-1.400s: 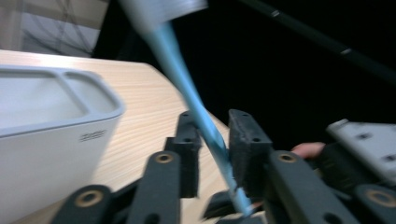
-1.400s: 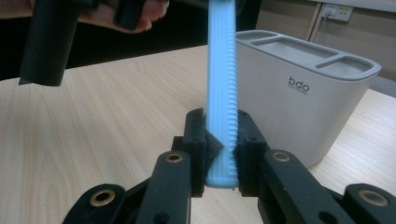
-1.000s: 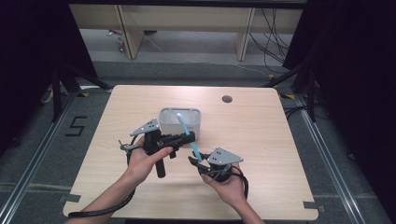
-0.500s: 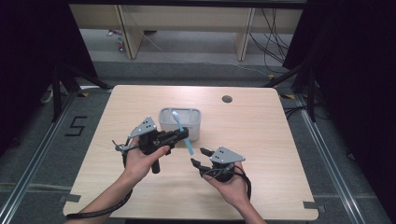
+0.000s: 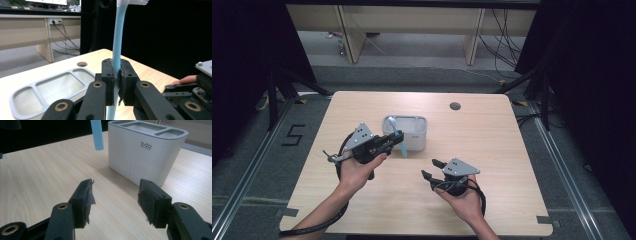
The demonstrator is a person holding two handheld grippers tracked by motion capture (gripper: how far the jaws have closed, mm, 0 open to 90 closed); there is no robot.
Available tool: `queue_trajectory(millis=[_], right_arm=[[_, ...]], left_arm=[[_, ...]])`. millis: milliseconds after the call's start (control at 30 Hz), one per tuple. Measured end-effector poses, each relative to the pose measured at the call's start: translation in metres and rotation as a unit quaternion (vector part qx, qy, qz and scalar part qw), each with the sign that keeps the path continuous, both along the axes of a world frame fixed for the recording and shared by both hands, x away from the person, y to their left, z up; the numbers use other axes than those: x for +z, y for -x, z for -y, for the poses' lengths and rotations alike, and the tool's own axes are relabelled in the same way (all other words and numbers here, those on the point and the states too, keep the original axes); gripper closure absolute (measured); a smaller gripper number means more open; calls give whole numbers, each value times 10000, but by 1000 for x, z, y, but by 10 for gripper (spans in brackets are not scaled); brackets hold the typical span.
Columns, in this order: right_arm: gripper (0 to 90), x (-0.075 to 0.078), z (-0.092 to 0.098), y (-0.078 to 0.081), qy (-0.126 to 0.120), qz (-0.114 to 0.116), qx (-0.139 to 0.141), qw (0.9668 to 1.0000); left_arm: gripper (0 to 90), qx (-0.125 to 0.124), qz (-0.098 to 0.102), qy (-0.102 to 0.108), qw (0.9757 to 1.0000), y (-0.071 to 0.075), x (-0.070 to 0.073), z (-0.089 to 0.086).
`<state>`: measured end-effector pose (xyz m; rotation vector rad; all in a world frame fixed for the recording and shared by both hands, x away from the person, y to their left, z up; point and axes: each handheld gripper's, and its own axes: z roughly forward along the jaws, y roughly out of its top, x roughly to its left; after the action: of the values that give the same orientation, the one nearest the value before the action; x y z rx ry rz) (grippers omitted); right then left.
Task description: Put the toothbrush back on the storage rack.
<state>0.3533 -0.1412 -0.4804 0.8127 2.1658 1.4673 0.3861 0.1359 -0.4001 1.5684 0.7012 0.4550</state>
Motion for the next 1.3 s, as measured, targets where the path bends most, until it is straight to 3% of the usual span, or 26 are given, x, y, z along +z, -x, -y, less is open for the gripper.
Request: queue_trajectory(millis=[67,167,267,333,433,500,533,867,900,933,967,1000,1067,1133,1200,1300], right_arm=[[460,0,3,-1,116,82,3,9999],[461,-3,4,2,17,-144,-52,9999],[461,-6,7,2,62,-69,-99,9999],[461,-7,8,3,17,-196,-133,9997],[462,-8,11,3,21,-116,-158,9998],[462,-9,12,4,8,-207,-192,9996],[463,-10,14,3,38,-88,-212,9997],[463,-16,22,6,1,-87,-334,9994],[464,-17,23,5,5,12,-353,9994],[464,-17,23,8,-68,-215,-399,9990],[464,-18,25,6,-8,-48,-376,9993],[464,-19,25,8,-6,-200,-343,9992],[464,-20,26,8,-3,-132,-389,9992],[464,-22,26,9,-54,-274,-378,9989],[464,-23,28,8,19,-109,-420,9991],[464,-22,28,9,-35,-241,-450,9987]], left_arm=[[829,56,54,-69,9999,-1,1,-2],[830,145,117,-129,9997,-1,2,-5],[830,225,184,-186,9994,-1,2,-8],[830,258,190,-190,9993,-2,3,-9],[830,315,210,-200,9991,-3,4,-13],[830,355,226,-209,9989,-3,5,-14],[830,374,236,-216,9988,-4,5,-15],[830,497,316,-293,9978,-9,9,-20],[830,506,326,-285,9978,-10,9,-20],[830,519,325,-284,9977,-10,9,-20],[830,526,333,-300,9976,-11,10,-20],[830,540,348,-292,9975,-12,10,-20],[830,560,362,-293,9973,-14,11,-21],[830,570,385,-302,9972,-16,12,-21],[830,584,406,-290,9970,-17,13,-21],[830,614,430,-306,9967,-19,15,-21]])
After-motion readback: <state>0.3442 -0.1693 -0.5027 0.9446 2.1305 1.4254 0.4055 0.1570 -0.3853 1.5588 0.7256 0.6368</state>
